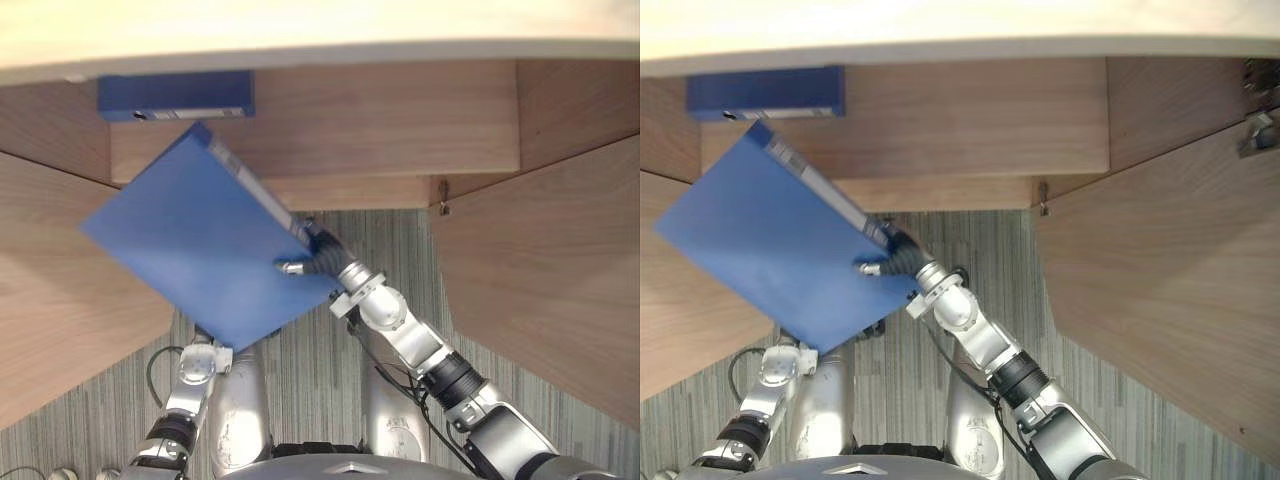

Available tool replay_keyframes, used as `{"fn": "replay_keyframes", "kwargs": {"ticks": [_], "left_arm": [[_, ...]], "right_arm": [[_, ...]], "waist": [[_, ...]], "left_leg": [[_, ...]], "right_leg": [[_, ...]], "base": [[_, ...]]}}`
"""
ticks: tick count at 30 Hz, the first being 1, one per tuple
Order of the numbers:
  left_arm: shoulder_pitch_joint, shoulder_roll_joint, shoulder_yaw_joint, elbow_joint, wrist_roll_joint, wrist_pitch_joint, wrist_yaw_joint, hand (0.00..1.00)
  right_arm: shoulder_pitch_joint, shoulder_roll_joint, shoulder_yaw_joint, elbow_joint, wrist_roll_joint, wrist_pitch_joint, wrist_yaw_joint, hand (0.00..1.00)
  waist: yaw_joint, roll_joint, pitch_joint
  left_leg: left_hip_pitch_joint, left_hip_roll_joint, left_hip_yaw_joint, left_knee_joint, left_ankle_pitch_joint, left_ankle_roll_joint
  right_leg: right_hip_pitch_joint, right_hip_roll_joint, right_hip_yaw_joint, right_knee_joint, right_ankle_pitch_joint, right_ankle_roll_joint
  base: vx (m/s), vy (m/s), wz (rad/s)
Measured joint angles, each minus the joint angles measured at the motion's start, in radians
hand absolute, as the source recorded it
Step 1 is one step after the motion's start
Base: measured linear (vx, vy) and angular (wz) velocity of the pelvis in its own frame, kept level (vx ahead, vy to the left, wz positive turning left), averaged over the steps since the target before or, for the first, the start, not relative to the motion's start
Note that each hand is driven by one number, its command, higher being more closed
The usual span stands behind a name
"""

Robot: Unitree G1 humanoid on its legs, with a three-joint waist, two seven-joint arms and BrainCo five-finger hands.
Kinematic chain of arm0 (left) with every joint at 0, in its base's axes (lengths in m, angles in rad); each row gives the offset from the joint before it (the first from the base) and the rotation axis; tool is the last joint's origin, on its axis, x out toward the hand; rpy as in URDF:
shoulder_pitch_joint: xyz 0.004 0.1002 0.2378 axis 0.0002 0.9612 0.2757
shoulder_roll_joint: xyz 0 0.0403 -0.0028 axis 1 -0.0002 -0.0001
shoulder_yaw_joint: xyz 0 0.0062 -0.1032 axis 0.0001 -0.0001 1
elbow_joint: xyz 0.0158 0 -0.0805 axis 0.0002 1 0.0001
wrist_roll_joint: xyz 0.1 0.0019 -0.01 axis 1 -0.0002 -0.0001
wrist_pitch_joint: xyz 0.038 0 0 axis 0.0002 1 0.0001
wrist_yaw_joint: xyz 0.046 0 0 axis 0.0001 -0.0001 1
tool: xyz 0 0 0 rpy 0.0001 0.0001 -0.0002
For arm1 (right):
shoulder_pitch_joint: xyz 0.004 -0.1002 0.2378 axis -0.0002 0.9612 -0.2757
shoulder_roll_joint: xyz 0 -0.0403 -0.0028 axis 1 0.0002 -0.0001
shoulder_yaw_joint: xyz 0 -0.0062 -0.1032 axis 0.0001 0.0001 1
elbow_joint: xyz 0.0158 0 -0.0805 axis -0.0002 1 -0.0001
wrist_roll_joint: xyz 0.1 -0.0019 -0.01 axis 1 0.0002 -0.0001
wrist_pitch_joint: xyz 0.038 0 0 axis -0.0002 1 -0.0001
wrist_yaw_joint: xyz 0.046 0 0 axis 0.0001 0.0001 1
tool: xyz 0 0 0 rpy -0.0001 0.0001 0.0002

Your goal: Walk over to the cabinet, pick up the folder, carry it to the office cabinet, place the folder inside the office cabinet, then close the office cabinet door

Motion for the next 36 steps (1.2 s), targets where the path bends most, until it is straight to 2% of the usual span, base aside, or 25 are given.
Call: {"fn": "replay_keyframes", "kwargs": {"ticks": [4, 10, 12, 20, 24, 27, 32, 36], "left_arm": [[-0.039, -0.032, 0.03, -0.089, -0.022, -0.006, 0.0, 0.0], [-0.055, -0.052, 0.05, -0.17, -0.04, -0.006, -0.003, 0.0], [-0.056, -0.056, 0.05, -0.188, -0.04, -0.006, -0.002, 0.0], [-0.061, -0.06, 0.061, -0.218, -0.063, -0.006, 0.018, 0.0], [-0.06, -0.062, 0.063, -0.226, -0.078, -0.001, 0.026, 0.0], [-0.061, -0.073, 0.068, -0.225, -0.079, 0.002, 0.031, 0.0], [-0.071, -0.08, 0.071, -0.213, -0.088, 0.011, 0.055, 0.0], [-0.096, -0.094, 0.07, -0.18, -0.1, 0.02, 0.07, 0.0]], "right_arm": [[-0.002, 0.003, -0.118, -0.048, 0.097, 0.006, -0.027, 1.0], [-0.118, 0.018, -0.396, -0.073, 0.295, 0.004, -0.172, 1.0], [-0.143, -0.001, -0.435, -0.065, 0.327, 0.004, -0.204, 1.0], [-0.231, -0.027, -0.515, 0.061, 0.5, 0.006, -0.256, 1.0], [-0.339, -0.026, -0.536, 0.163, 0.586, 0.008, -0.279, 1.0], [-0.423, -0.026, -0.555, 0.255, 0.648, 0.031, -0.3, 1.0], [-0.535, -0.022, -0.569, 0.392, 0.771, 0.044, -0.309, 1.0], [-0.625, 0.001, -0.614, 0.49, 0.866, 0.043, -0.364, 1.0]], "waist": [[0.005, 0.002, 0.028], [0.016, -0.001, 0.058], [0.016, -0.001, 0.06], [0.029, -0.001, 0.06], [0.032, -0.001, 0.06], [0.032, -0.001, 0.059], [0.031, -0.002, 0.057], [0.031, -0.001, 0.053]], "left_leg": [[-0.093, 0.014, -0.019, 0.085, -0.016, 0.009], [-0.219, 0.032, -0.044, 0.181, -0.038, 0.004], [-0.233, 0.036, -0.049, 0.196, -0.042, 0.004], [-0.28, 0.048, -0.067, 0.217, -0.046, 0.002], [-0.279, 0.048, -0.068, 0.216, -0.046, 0.003], [-0.279, 0.048, -0.07, 0.216, -0.046, 0.003], [-0.275, 0.049, -0.076, 0.216, -0.045, 0.003], [-0.263, 0.049, -0.083, 0.215, -0.045, 0.003]], "right_leg": [[-0.086, 0.0, -0.01, 0.087, -0.023, -0.001], [-0.21, 0.001, -0.016, 0.19, -0.051, -0.013], [-0.221, 0.003, -0.019, 0.201, -0.055, -0.014], [-0.25, 0.0, -0.046, 0.206, -0.061, -0.013], [-0.25, -0.001, -0.047, 0.206, -0.056, -0.022], [-0.248, -0.001, -0.049, 0.204, -0.056, -0.022], [-0.237, -0.001, -0.057, 0.198, -0.055, -0.023], [-0.218, -0.001, -0.064, 0.193, -0.055, -0.023]], "base": [[-0.04, -0.015, 0.04], [-0.01, -0.034, 0.02], [-0.01, -0.015, 0.0], [-0.03, -0.027, 0.0], [-0.02, -0.044, 0.01], [-0.02, -0.041, 0.0], [-0.04, -0.046, 0.01], [-0.05, -0.053, 0.02]]}}
